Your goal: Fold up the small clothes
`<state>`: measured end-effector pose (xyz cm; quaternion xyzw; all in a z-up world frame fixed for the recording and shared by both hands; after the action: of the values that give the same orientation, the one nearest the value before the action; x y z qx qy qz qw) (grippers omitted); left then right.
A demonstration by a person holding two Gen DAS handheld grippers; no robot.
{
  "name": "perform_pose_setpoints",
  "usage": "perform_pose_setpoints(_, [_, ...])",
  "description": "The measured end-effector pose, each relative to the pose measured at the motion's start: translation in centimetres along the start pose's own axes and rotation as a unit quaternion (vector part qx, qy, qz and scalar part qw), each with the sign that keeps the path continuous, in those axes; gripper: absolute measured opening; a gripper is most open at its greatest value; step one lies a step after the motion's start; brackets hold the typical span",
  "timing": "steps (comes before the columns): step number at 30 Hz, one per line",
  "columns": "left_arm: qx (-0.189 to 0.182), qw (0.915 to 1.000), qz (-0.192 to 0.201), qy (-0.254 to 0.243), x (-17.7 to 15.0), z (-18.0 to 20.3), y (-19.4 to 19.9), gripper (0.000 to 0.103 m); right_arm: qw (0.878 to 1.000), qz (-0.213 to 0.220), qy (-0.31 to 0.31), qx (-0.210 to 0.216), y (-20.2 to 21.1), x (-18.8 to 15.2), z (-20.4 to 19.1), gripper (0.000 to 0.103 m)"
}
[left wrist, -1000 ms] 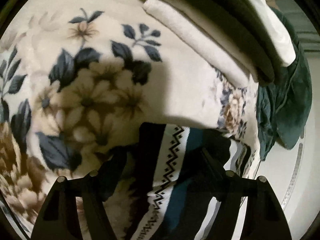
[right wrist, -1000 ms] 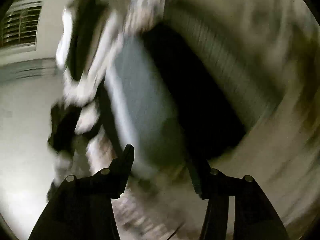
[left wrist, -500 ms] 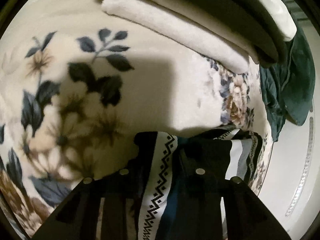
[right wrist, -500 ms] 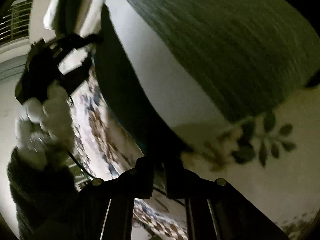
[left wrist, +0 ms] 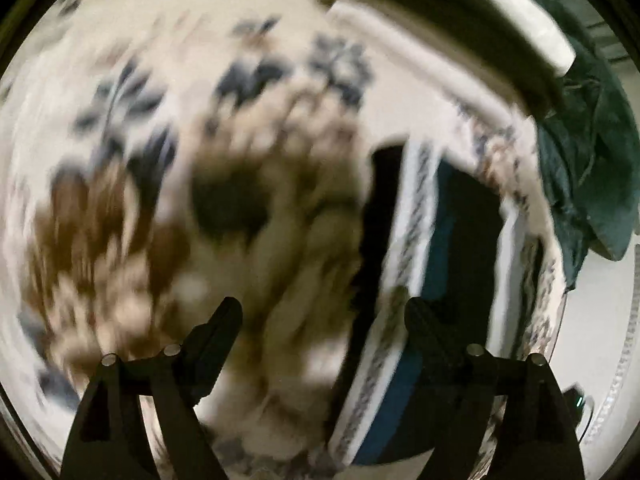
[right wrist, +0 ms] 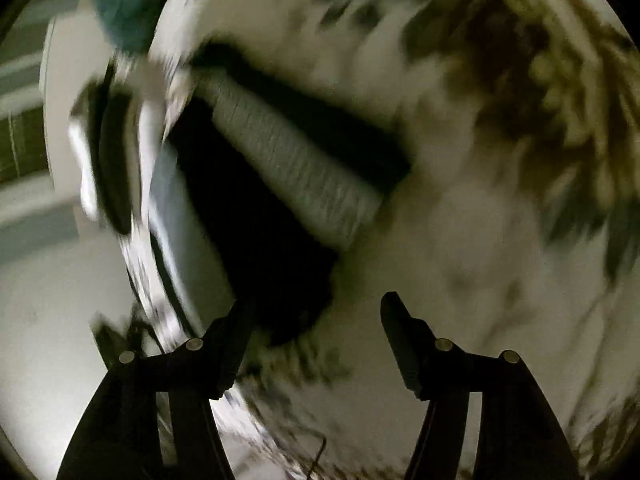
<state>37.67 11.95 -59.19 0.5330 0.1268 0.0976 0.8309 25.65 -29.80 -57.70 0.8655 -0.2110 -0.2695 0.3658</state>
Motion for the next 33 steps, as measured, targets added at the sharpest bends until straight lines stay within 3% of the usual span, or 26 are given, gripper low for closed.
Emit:
perform_pose_setpoints(1, [0.004,1.0,-0.007,0.006,-0.9,-0.4,-0.7,0.083,1.0,0.006,-0.005,0.011,0.0,0.8,0.1,0.066])
perform_pose_setpoints(2, [0.008,0.9997,-0.017,0.013,-1.8,-0.7,-1.5,0.086,1.0,0.003,-0.009,0.023,0.0,1.8,0.3,0.054])
perform_pose_setpoints(4, [0.006,0.9996,-0.018,0.022,-2.6,-0.8,-2.0,0.09,0.999,0.019,-0.018,0.028,-0.4,2.5,-0.1,0.007])
perform_pose_setpoints(8, [-0.008,0.9997,-0.002,0.023,-2.4,0.1,-1.5,0.09,0.997,0.07,0.013,-0.036,2.7,2.1,-1.1,0.007])
perform_pose_setpoints(10, [-0.014,0.9997,0.004,0.017,-1.8,1.0,-1.1,0.09,0.998,0.057,0.005,-0.037,2.9,2.1,0.0,0.007])
perform_pose_setpoints(12, [-0.013,0.9999,0.007,0.006,-1.2,1.5,-0.7,0.09,0.999,0.039,-0.026,-0.002,2.0,2.5,0.9,0.013])
perform_pose_setpoints(14, [-0.029,0.9995,0.007,0.003,-0.5,1.8,-0.5,0.09,0.998,0.011,-0.05,0.04,1.3,2.6,1.6,0.055])
perform_pose_setpoints(16, [-0.057,0.9983,0.013,0.008,0.0,1.9,0.0,0.09,0.996,0.016,-0.04,0.079,1.3,2.3,1.4,0.068])
perform_pose_setpoints(20, [-0.127,0.9911,0.031,0.021,0.4,1.3,1.4,0.09,0.996,-0.013,-0.014,0.082,0.1,1.5,2.0,0.071])
perform_pose_setpoints(24, [-0.222,0.9746,-0.021,0.021,0.5,2.6,-1.4,0.09,0.989,-0.051,-0.004,0.139,-3.6,1.8,1.4,0.077])
perform_pose_setpoints(27, [-0.231,0.9707,-0.066,0.01,0.5,4.1,-5.5,0.09,0.986,-0.066,0.021,0.155,-6.2,3.0,-0.5,0.084])
perform_pose_setpoints(33, [-0.218,0.9722,-0.081,-0.024,1.7,5.7,-7.6,0.098,0.982,-0.079,0.044,0.167,-8.3,4.0,-4.1,0.087])
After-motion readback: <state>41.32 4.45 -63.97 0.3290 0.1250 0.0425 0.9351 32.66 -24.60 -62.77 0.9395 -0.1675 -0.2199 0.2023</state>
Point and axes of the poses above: each gripper's, at about its wrist camera, not at the fingertips, and y roughly against the way its jaws point, z to its right, x to its top, the point moved 6 cm from there along -y, roughly the way its jaws point, and after that the axes turned 9 degrees about -z, right-handed, at the moved point
